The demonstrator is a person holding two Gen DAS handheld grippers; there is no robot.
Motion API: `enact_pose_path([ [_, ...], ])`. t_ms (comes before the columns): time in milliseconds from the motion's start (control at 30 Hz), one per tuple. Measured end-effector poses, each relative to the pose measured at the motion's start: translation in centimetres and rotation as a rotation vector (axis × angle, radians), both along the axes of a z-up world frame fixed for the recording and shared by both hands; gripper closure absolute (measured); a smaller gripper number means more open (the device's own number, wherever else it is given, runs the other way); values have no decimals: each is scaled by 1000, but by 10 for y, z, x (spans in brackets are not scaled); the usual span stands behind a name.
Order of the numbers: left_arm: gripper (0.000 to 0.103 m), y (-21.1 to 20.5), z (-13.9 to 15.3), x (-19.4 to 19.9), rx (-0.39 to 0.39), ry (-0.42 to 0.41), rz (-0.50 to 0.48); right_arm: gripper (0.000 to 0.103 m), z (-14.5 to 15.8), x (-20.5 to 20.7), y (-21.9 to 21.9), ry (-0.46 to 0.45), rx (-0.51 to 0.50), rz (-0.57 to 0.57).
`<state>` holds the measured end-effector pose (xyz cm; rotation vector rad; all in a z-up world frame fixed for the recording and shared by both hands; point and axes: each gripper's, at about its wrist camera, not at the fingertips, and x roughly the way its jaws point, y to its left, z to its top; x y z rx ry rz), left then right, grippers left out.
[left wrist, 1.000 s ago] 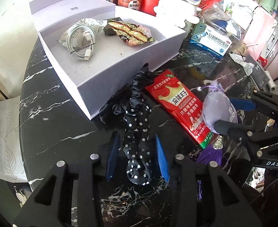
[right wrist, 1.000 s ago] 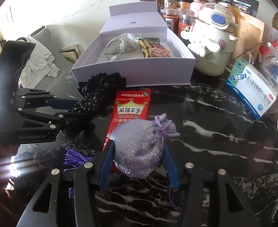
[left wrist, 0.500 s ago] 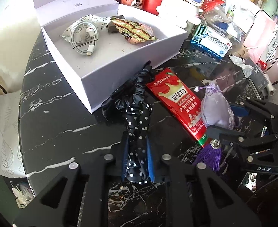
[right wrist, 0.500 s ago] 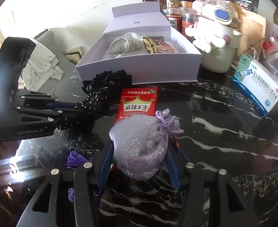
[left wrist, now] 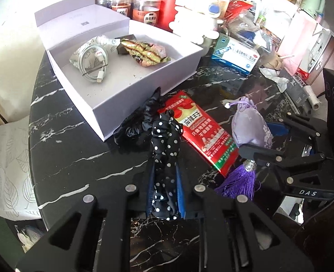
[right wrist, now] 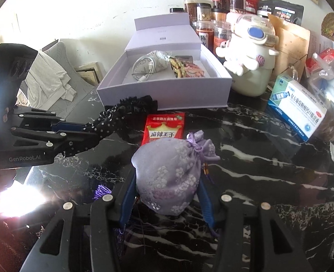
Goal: Organize objects
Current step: 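Lift the scrunchie and lavender sachet off the table, then carry the scrunchie and sachet over the white box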
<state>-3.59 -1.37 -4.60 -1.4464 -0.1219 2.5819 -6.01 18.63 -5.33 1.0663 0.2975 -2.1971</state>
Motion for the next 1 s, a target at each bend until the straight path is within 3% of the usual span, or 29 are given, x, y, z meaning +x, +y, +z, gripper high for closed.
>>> enact_pose_path([
  [367, 87, 9, 35, 11, -52, 61, -44, 53, 25, 6, -1, 62, -14, 16],
  [1000, 87, -1, 78, -1, -116, 123, -22, 53, 65, -2, -17, 150, -12, 90],
])
